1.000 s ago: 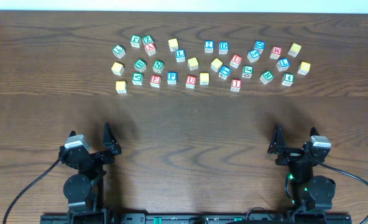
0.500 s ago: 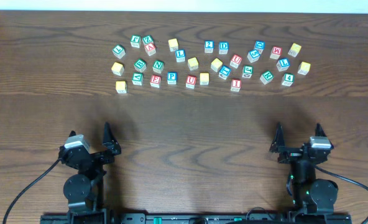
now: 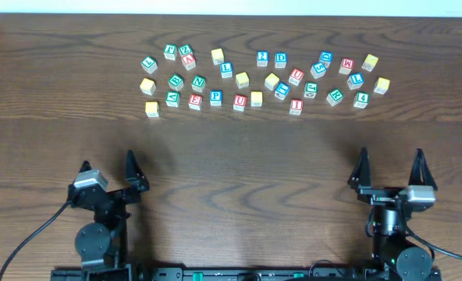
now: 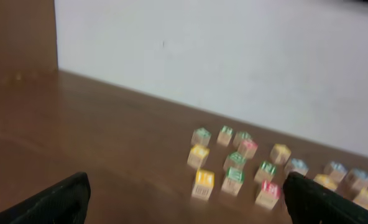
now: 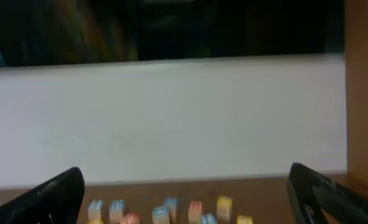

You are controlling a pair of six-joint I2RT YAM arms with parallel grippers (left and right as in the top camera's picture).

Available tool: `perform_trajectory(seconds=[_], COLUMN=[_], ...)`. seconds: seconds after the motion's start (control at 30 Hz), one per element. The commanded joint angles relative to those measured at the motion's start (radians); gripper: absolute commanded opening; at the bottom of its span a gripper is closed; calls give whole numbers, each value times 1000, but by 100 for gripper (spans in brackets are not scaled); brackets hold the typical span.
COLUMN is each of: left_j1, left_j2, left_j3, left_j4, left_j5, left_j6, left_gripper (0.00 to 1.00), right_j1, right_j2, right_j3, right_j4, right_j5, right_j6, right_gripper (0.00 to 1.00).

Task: Spell out NEURIPS
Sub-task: 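Raise both arms and move the left gripper over the green N block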

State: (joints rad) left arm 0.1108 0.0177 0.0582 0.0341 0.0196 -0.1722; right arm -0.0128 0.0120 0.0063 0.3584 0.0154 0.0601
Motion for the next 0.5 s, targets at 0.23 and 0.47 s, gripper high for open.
perform_trajectory(seconds=[0.23, 0.47], left_j1=[0, 0], left_j2=[294, 614], left_j3=[338, 654], left_j4=[-7, -192], left_j5=[0, 85], left_j6=[4, 50], left_gripper=[98, 98], right_j1=[-8, -8], right_j2=[37, 229], right_j3=[52, 230], right_j4=[19, -109], right_j5=[8, -36], right_j6=[10, 18], right_gripper=[99, 99])
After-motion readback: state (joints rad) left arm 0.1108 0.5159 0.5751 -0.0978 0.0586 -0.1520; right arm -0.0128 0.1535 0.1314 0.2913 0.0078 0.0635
